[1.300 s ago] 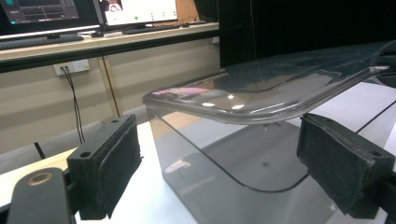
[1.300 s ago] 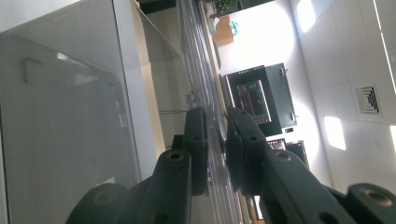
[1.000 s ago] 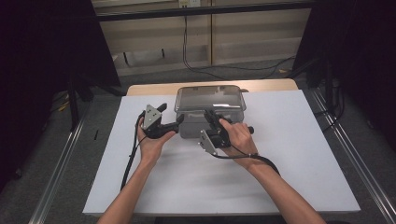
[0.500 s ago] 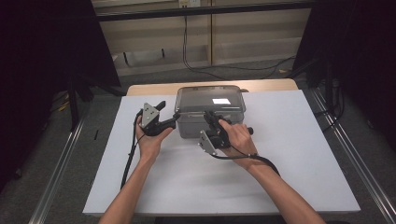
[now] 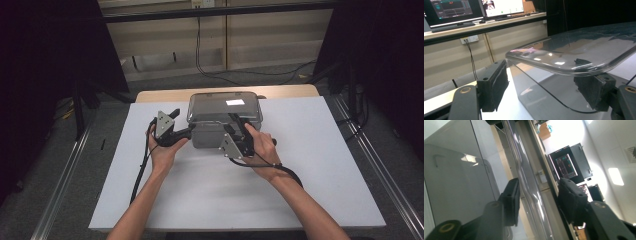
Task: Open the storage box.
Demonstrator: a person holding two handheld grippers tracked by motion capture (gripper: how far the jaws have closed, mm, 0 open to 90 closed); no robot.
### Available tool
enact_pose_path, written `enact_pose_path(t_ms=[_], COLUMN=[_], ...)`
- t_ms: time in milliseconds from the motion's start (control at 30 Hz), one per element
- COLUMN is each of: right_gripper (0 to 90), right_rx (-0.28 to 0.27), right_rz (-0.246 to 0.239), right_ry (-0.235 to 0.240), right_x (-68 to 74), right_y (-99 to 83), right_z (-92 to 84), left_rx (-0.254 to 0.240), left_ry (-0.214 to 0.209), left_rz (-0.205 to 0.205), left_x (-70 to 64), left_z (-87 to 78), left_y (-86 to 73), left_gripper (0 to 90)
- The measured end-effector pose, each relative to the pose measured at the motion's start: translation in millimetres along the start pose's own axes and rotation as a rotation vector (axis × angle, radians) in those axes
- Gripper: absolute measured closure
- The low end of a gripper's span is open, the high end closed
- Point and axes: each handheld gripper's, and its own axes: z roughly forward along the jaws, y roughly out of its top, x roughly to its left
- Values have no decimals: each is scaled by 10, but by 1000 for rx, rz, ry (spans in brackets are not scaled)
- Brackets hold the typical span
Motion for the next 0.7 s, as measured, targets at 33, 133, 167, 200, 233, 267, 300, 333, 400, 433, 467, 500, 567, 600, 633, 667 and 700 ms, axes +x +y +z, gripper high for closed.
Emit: enact_pose_path(t_ms=[33, 133, 167, 200, 233, 267, 300, 333, 400, 433, 467, 500, 567, 600, 633, 667, 700], right_gripper=[448, 339, 319, 293, 271, 261, 241, 227, 204, 184, 181, 178, 169, 167, 163, 162, 162], right_rx=[-1, 9, 10, 15, 21, 17, 16, 18, 15, 16, 18, 18, 17, 16, 19, 20, 16], right_rz=[31, 100, 134, 155, 179, 201, 230, 254, 295, 327, 346, 364, 418, 445, 468, 481, 495], right_ry=[0, 5, 12, 16, 24, 26, 35, 40, 49, 55, 61, 61, 72, 78, 83, 86, 90], right_x=[-9, -21, -26, -31, -50, -68, -86, -105, -137, -161, -181, -195, -244, -270, -293, -310, -326], right_y=[-30, -107, -143, -161, -194, -224, -254, -283, -334, -371, -402, -427, -507, -541, -570, -592, -612], right_z=[-12, -30, -43, -49, -60, -68, -77, -86, -103, -115, -123, -127, -139, -142, -144, -148, -151], left_rx=[4, 2, 0, -4, -4, -4, -7, -6, -5, -4, -4, -3, -5, -2, -4, -4, -4], left_ry=[2, 0, 1, 1, -4, -1, -2, -4, 0, 0, 1, 1, 0, -3, -3, -5, -6], left_rz=[7, 8, 5, -2, -1, 5, 5, 4, 4, 0, -2, -2, -4, -2, -2, 0, 0], left_x=[2, 6, 6, 1, 0, -1, -3, -3, -2, 0, 1, 2, -1, 0, -3, -6, -8], left_z=[-5, -9, -9, -9, -9, -10, -9, -9, -9, -7, -7, -5, -2, -2, 4, 8, 11], left_y=[5, 8, 9, 11, 14, 18, 19, 21, 24, 23, 21, 20, 19, 20, 21, 22, 24], left_gripper=[271, 271, 271, 271, 273, 279, 280, 280, 278, 270, 262, 261, 261, 261, 261, 261, 261])
